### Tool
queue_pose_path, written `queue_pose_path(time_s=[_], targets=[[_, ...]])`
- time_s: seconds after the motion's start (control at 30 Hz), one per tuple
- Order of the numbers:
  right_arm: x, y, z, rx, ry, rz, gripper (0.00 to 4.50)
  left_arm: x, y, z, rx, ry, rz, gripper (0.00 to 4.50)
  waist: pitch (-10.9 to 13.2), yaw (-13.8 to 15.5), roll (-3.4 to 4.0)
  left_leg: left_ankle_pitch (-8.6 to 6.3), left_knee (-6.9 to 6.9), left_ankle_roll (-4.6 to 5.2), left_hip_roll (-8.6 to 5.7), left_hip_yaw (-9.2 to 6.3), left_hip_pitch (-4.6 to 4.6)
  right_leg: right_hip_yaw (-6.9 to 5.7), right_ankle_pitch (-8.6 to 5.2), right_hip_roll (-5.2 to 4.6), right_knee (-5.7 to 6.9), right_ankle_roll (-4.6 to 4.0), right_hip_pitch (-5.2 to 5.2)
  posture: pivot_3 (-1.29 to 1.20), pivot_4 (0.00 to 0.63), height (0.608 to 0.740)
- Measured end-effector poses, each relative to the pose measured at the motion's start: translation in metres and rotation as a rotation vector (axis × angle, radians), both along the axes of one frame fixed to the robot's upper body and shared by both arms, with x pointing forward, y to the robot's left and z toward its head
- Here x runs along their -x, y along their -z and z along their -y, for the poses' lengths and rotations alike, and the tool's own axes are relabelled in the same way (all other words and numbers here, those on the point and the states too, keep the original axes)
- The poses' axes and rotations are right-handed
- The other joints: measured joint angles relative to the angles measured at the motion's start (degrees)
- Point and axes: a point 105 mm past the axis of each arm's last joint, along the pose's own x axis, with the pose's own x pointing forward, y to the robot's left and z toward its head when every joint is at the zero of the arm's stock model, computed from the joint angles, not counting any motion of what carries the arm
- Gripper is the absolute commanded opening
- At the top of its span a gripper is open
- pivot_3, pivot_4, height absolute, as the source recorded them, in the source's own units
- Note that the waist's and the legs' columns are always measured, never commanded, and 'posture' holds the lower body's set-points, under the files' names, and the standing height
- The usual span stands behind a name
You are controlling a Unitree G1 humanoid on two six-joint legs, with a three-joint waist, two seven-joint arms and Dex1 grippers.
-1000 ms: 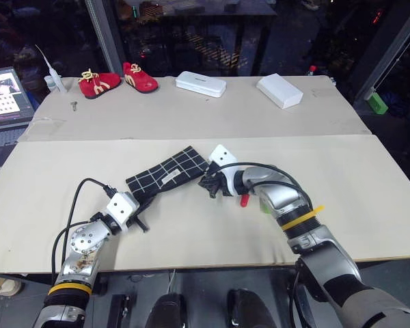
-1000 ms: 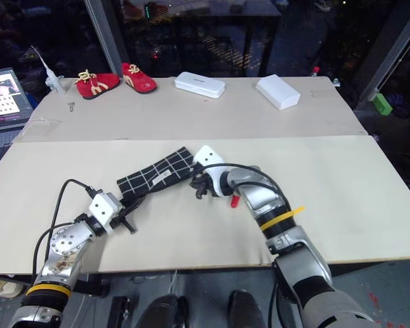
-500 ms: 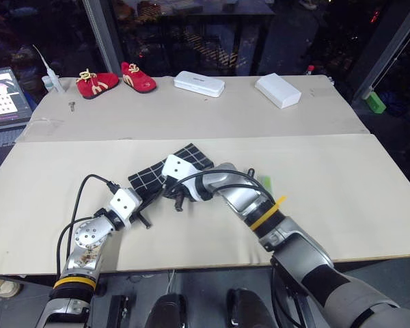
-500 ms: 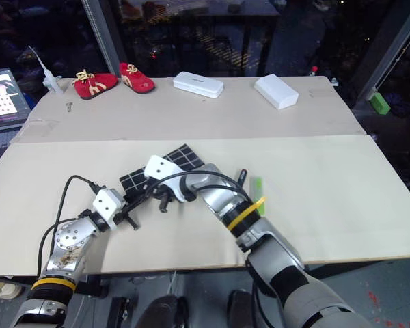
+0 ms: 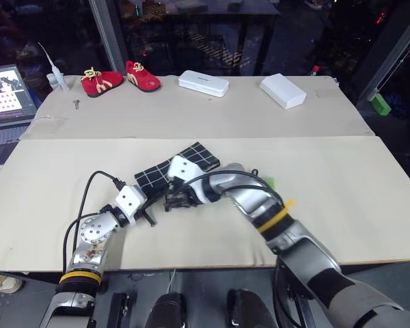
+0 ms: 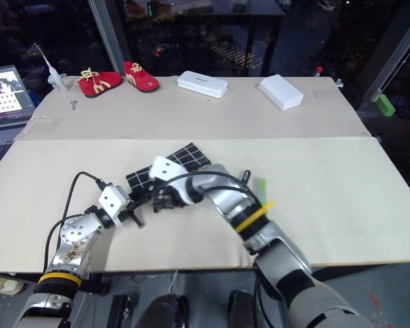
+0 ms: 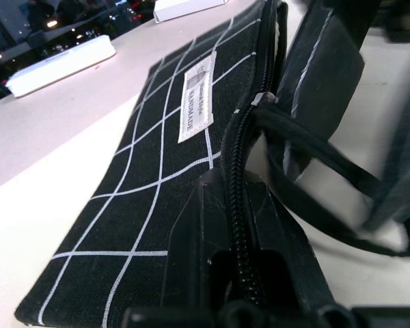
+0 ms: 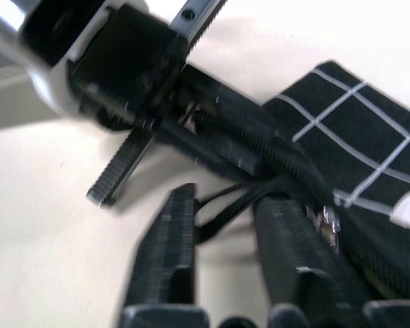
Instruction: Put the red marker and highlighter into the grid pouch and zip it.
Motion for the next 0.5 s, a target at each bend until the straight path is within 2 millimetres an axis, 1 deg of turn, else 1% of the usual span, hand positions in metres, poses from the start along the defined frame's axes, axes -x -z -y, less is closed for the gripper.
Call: queue_pose_path(time_s=[0.03, 0.07, 0.13, 0.23, 0.3, 0.37, 0.4, 0.47, 0.5], targets=[[0.001, -0.002, 0.018, -0.012, 0.043, -0.042, 3.11, 0.0, 0.0, 0.001, 0.002, 0.002, 0.001, 0.0, 0.0, 0.0, 0.0, -0.01, 0.01, 0.01, -0.01, 0.02, -0.01, 0.01, 0.01, -0.01, -0.02, 0.01, 0.0, 0.0, 0.15, 0.74], [0.005, -0.007, 0.031, -0.033, 0.065, -0.067, 3.11, 0.0, 0.0, 0.002, 0.004, 0.003, 0.001, 0.0, 0.0, 0.0, 0.0, -0.01, 0.02, 0.02, -0.01, -0.01, 0.01, 0.01, 0.01, -0.01, -0.02, 0.01, 0.0, 0.0, 0.15, 0.74], [0.016, -0.023, 0.058, -0.074, 0.091, -0.1, 3.11, 0.0, 0.0, 0.003, 0.008, 0.004, 0.001, 0.0, 0.0, 0.0, 0.0, -0.02, 0.02, 0.02, 0.01, -0.04, 0.04, 0.0, 0.01, 0.02, -0.06, 0.01, 0.01, 0.0, 0.15, 0.74], [0.029, -0.047, 0.09, -0.12, 0.131, -0.081, 3.11, 0.001, 0.001, 0.003, 0.011, 0.004, 0.0, 0.0, 0.0, -0.3, -0.02, -0.02, 0.02, 0.02, 0.07, -0.06, 0.17, 0.01, 0.0, 0.08, -0.15, 0.0, 0.03, 0.0, 0.15, 0.74], [0.032, -0.055, 0.104, -0.136, 0.179, -0.06, 3.11, 0.001, 0.001, 0.004, 0.012, 0.005, 0.0, 0.0, 0.0, -0.3, -0.03, -0.02, 0.02, 0.02, 0.11, -0.05, 0.23, 0.01, -0.02, 0.11, -0.14, -0.02, 0.04, 0.0, 0.15, 0.74], [0.026, -0.062, 0.125, -0.155, 0.313, -0.007, 3.11, 0.001, 0.001, 0.004, 0.014, 0.004, -0.001, 0.0, 0.0, -0.3, -0.04, -0.01, 0.02, 0.01, 0.13, -0.05, 0.31, 0.03, -0.03, 0.14, -0.1, -0.05, 0.09, 0.0, 0.15, 0.74], [0.019, -0.062, 0.139, -0.161, 0.412, 0.016, 3.11, 0.001, 0.002, 0.004, 0.016, 0.003, -0.001, 0.0, 0.0, -0.2, -0.04, -0.01, 0.02, 0.01, 0.12, -0.03, 0.35, 0.04, -0.04, 0.13, -0.09, -0.05, 0.12, 0.0, 0.15, 0.74], [0.008, -0.059, 0.166, -0.156, 0.596, 0.054, 3.11, 0.002, 0.002, 0.004, 0.017, 0.003, -0.002, 0.0, 0.0, -0.1, -0.06, -0.01, 0.02, 0.0, 0.09, 0.01, 0.34, 0.06, -0.04, 0.11, -0.11, -0.05, 0.12, 0.0, 0.15, 0.74], [0.006, -0.055, 0.178, -0.147, 0.668, 0.059, 3.11, 0.002, 0.002, 0.004, 0.017, 0.002, -0.003, 0.0, 0.0, -0.1, -0.05, -0.01, 0.01, 0.0, 0.09, 0.01, 0.31, 0.07, -0.04, 0.11, -0.15, -0.05, 0.12, 0.0, 0.15, 0.74]])
